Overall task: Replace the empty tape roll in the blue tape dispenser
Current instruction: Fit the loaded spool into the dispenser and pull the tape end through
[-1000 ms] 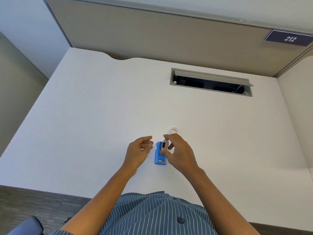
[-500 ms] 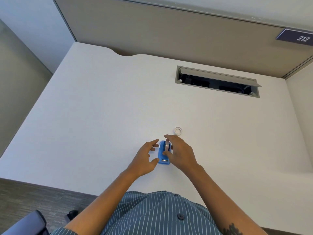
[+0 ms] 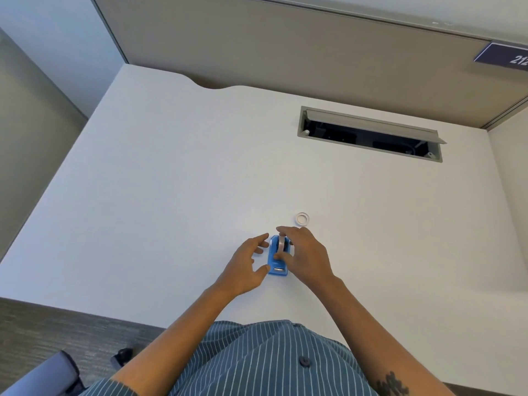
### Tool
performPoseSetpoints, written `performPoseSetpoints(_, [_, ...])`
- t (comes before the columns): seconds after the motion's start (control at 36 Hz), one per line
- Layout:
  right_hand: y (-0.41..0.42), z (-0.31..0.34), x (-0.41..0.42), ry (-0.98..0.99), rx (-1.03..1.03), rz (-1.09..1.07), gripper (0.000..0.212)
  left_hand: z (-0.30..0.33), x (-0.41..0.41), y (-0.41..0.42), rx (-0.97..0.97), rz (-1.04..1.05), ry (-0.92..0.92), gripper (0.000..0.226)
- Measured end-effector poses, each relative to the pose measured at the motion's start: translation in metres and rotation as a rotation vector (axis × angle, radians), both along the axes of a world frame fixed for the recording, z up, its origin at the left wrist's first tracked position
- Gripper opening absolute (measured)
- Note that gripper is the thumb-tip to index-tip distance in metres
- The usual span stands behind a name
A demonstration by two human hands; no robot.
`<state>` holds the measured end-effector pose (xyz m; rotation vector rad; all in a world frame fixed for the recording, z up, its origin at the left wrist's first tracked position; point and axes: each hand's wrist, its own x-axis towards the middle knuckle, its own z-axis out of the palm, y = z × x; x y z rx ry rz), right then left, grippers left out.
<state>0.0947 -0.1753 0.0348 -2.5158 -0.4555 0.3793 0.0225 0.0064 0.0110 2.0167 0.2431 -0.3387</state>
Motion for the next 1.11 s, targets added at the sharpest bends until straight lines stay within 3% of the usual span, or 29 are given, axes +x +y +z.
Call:
performPoseSetpoints(0.44, [-0.003, -0.012, -0.001, 0.052, 0.020, -0.026, 0.060, -0.006, 0.007, -0.002, -0.003, 0.017, 0.019, 0.070])
performPoseSetpoints(1.11, [-0.013, -0.008, -0.010, -0.009, 0.110, 0.027, 0.040, -0.011, 0.007, -0.009, -0.013, 0.006, -0.065, 0.060])
